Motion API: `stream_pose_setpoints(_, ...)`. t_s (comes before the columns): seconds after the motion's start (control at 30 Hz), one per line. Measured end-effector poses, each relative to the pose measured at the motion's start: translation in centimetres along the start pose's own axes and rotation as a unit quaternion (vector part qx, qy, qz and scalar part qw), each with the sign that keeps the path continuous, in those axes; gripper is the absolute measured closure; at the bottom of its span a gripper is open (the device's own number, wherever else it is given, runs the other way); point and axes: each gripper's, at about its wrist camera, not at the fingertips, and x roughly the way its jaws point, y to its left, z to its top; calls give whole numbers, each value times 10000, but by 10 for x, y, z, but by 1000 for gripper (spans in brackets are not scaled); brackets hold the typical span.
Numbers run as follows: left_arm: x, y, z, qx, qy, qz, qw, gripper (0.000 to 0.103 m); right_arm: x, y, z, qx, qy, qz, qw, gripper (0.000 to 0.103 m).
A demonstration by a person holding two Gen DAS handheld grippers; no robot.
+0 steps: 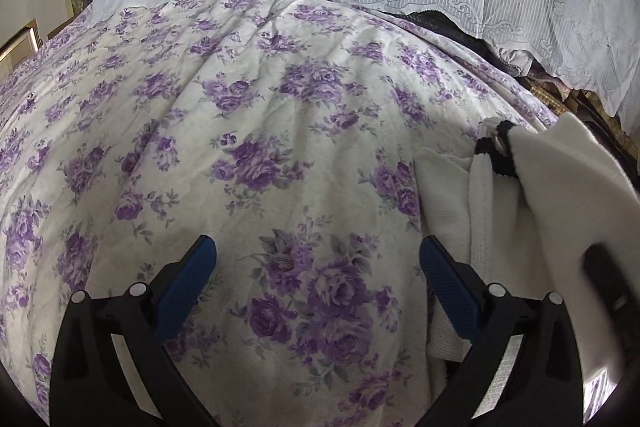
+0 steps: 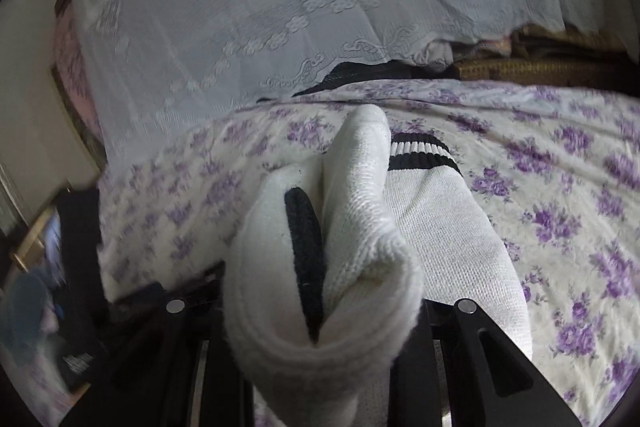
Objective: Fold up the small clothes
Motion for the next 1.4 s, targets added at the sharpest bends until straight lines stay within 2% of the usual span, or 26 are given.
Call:
stream_pose_setpoints(0.13,2,3,1,-37,28,16,10000,4,8,20,-17,-850,98,-478,9952,77)
stream_pose_setpoints(0.27,2,7,3,-145,32,27,9999,4,10,31,-30,-1458,172,-715,9866,76)
stream_pose_setpoints(0.37,2,10,4,-209,19,53,9998,4,7,41,-37,-1827,225,-766,9799,70)
stream_pose_setpoints(0.4,2,11,4,-224,21,54,9997,4,6,44,-39,-1930,272,-721,9782,57)
stream_pose_setpoints(0.47,3,12,4,-236,27,57,9997,4,3,52,-43,-2227,428,-429,9730,40)
stream_pose_setpoints(0.5,3,12,4,-237,24,62,9997,4,-2,57,-47,-2425,418,-345,9686,37)
stream_pose_setpoints(0.57,2,12,4,-244,5,82,9997,4,-15,65,-56,-2891,380,-186,9564,36)
stream_pose_setpoints(0.63,0,14,5,-254,-25,109,9996,4,-34,62,-59,-2951,383,184,9545,36)
stream_pose_setpoints(0.73,-9,14,6,-280,-175,188,9993,4,-67,44,-50,-2580,257,948,9611,37)
stream_pose_setpoints(0.8,-16,12,7,-241,-298,197,9991,4,-83,31,-40,-2251,47,1212,9668,37)
stream_pose_setpoints(0.83,-21,10,7,-205,-362,199,9989,4,-89,22,-33,-2004,-106,1203,9722,37)
stream_pose_setpoints(0.87,-27,7,7,-143,-448,179,9987,4,-90,14,-27,-1813,-230,1089,9771,42)
stream_pose_setpoints(0.9,-34,2,6,-63,-536,146,9984,4,-88,7,-22,-1631,-345,895,9819,56)
stream_pose_setpoints(0.93,-41,-4,5,46,-624,95,9980,4,-82,0,-20,-1467,-342,625,9866,63)
stream_pose_setpoints(1.0,-51,-18,1,347,-743,-13,9966,4,-62,-5,-26,-1364,-35,364,9900,77)
stream_pose_setpoints(1.1,-47,-48,-11,1084,-638,97,9920,4,-36,-6,-51,-1448,467,415,9875,78)
stream_pose_setpoints(1.13,-40,-57,-16,1303,-567,253,9895,4,-31,-6,-59,-1467,550,438,9867,78)
stream_pose_setpoints(1.17,-28,-66,-23,1560,-487,563,9849,4,-31,-5,-63,-1498,542,451,9862,78)
stream_pose_setpoints(1.2,-20,-68,-29,1650,-546,728,9821,4,-31,-5,-64,-1529,572,473,9855,78)
stream_pose_setpoints(1.23,-19,-66,-31,1589,-646,706,9826,4,-30,-5,-65,-1518,658,528,9848,78)
stream_pose_setpoints(1.33,-14,-51,-22,1261,-295,249,9913,4,-27,-13,-61,-1455,768,665,9841,78)
stream_pose_setpoints(1.4,-10,-45,-19,1084,-195,45,9939,4,-28,-15,-56,-1452,860,767,9827,78)
